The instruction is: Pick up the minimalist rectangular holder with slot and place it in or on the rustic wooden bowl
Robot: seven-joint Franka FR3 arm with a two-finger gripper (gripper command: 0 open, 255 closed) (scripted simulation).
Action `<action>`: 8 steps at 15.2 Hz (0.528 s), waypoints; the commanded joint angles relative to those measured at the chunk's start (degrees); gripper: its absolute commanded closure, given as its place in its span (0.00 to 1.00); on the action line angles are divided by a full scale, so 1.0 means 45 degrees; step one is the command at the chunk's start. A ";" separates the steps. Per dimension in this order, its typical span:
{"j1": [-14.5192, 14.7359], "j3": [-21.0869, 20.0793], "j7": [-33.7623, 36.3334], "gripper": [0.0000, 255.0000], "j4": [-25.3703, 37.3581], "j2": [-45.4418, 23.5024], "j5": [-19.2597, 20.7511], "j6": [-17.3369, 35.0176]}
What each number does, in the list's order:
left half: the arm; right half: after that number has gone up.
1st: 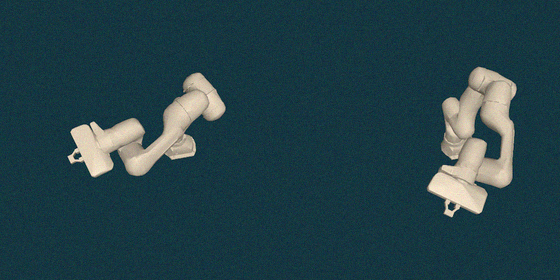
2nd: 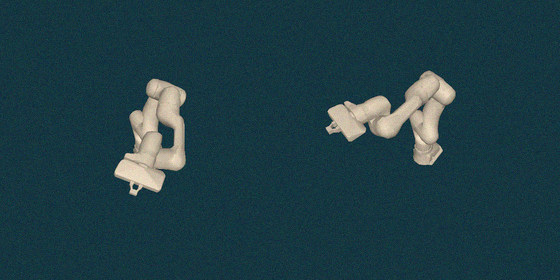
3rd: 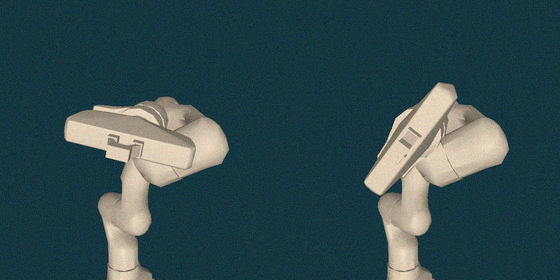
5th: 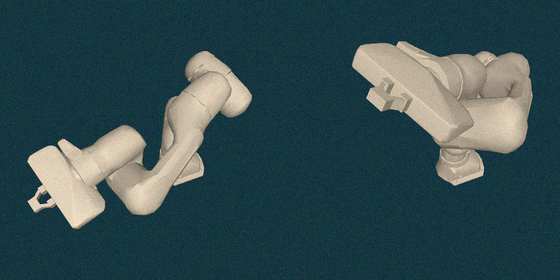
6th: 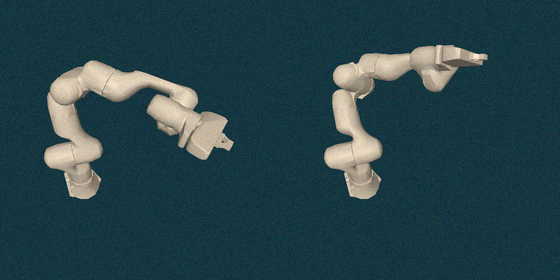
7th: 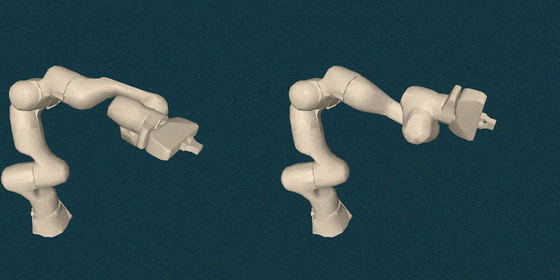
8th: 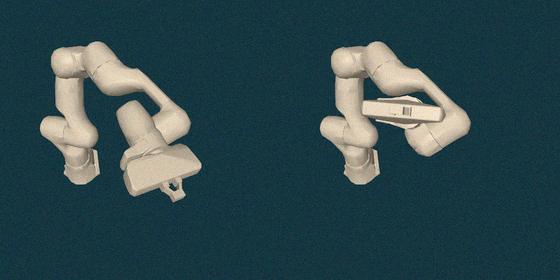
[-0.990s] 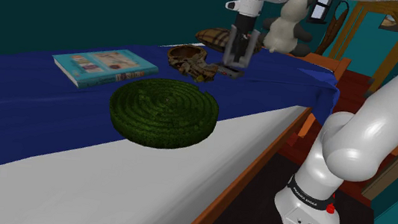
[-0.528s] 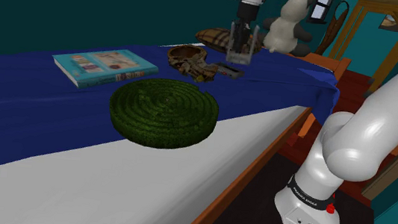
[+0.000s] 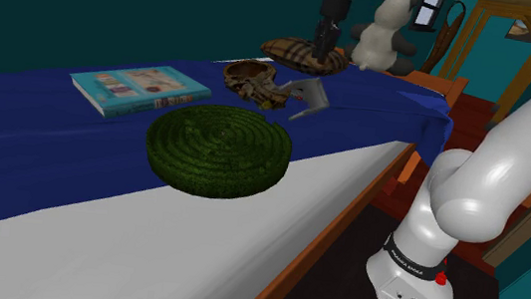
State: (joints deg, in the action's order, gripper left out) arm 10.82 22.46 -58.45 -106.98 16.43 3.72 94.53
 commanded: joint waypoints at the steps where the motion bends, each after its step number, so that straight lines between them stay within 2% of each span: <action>1: 0.0293 0.1269 -0.4205 0.00 -0.0933 0.0446 -0.1289 0.1267; 3: 0.1123 0.3395 -0.9561 0.00 -0.1182 0.0039 -0.3516 0.1797; 4: 0.1661 0.4615 -1.2404 0.00 -0.0899 -0.0639 -0.4899 0.1507; 5: 0.2202 0.5927 -1.5351 0.00 -0.0340 -0.1730 -0.6505 0.0751; 6: 0.2242 0.6260 -1.6334 0.00 -0.0099 -0.2207 -0.7097 0.0382; 8: 0.2162 0.6034 -1.6351 0.00 -0.0429 -0.2177 -0.7128 0.0717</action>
State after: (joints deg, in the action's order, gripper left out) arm 20.28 48.96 -128.98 -108.62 7.47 -26.82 97.66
